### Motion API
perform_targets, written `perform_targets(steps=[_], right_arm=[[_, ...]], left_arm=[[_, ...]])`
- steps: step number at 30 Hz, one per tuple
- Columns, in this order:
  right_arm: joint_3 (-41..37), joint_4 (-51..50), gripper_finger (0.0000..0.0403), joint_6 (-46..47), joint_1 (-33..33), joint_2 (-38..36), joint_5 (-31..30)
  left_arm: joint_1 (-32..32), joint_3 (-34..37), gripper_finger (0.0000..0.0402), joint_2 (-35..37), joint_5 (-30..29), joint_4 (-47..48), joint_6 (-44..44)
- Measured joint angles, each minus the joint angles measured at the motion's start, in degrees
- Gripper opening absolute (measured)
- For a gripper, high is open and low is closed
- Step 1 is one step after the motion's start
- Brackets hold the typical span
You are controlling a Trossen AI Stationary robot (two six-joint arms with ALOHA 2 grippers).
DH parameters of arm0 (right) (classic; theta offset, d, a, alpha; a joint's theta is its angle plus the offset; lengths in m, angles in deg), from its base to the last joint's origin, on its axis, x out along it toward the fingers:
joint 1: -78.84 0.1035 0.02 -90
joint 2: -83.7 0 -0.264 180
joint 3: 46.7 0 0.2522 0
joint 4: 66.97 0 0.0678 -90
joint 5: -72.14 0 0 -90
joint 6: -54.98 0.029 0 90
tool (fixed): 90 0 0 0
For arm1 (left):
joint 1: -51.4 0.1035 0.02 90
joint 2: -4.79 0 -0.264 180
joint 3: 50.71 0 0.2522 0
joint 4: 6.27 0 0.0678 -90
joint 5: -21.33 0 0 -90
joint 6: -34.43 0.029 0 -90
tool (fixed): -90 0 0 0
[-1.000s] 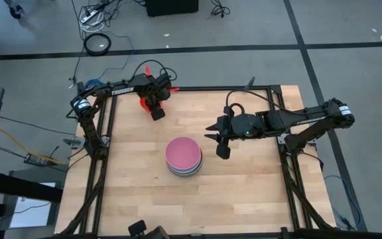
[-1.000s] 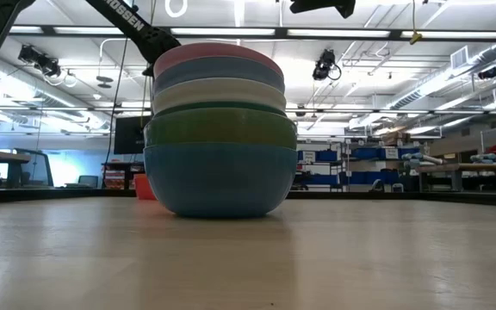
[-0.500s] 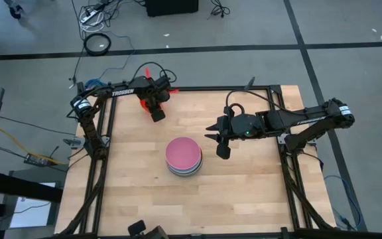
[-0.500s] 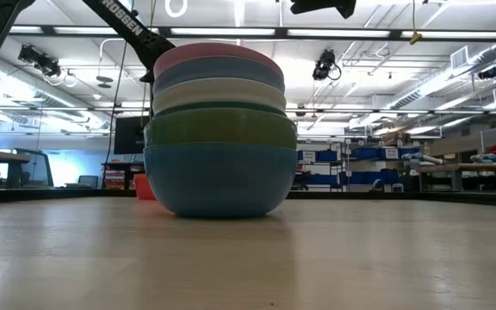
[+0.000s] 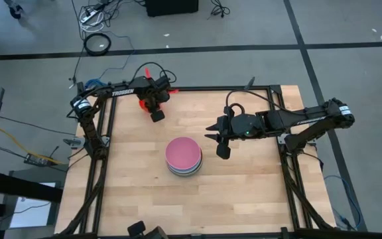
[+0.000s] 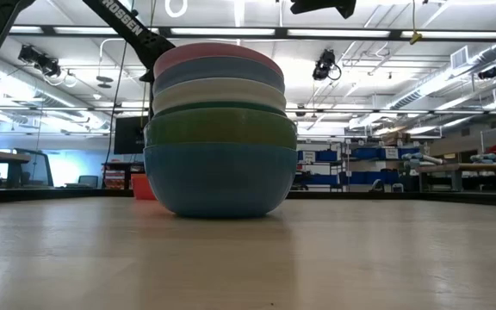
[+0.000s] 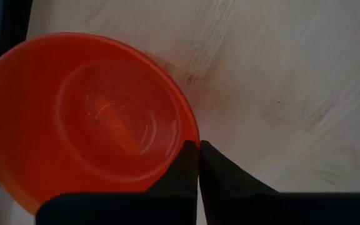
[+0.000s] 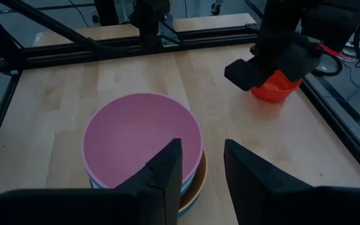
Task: Nest bowls inside each other
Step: Stack the orange bowl on top of the pink bowl
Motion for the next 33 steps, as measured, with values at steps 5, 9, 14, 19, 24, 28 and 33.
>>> perform_targets(steps=[5, 9, 14, 19, 24, 28, 33], right_arm=[[0.0, 0.0, 0.0106, 0.0, 0.0, 0.0, 0.0], [0.0, 0.0, 0.0106, 0.0, 0.0, 0.0, 0.0], [0.0, 0.0, 0.0106, 0.0, 0.0, 0.0, 0.0], [0.0, 0.0, 0.0106, 0.0, 0.0, 0.0, 0.0], [0.0, 0.0, 0.0106, 0.0, 0.0, 0.0, 0.0], [0.0, 0.0, 0.0106, 0.0, 0.0, 0.0, 0.0], [0.0, 0.0, 0.0106, 0.0, 0.0, 0.0, 0.0]], left_arm=[[-0.1, 0.0, 0.0004, 0.0, 0.0, 0.4, 0.0], [-0.4, 0.0, 0.0003, 0.1, -0.1, 1.3, -0.2], [-1.2, -0.2, 0.0002, 1.4, 0.9, 2.0, -1.4], [-1.4, -2.0, 0.0001, 1.5, 1.7, 4.5, -1.5], [-2.0, -3.3, 0.0001, 1.5, 1.5, 6.7, -2.0], [-2.4, -3.8, 0.0000, 1.5, 1.6, 7.5, -1.4], [-2.1, -3.8, 0.0000, 1.5, 1.4, 8.0, -1.5]])
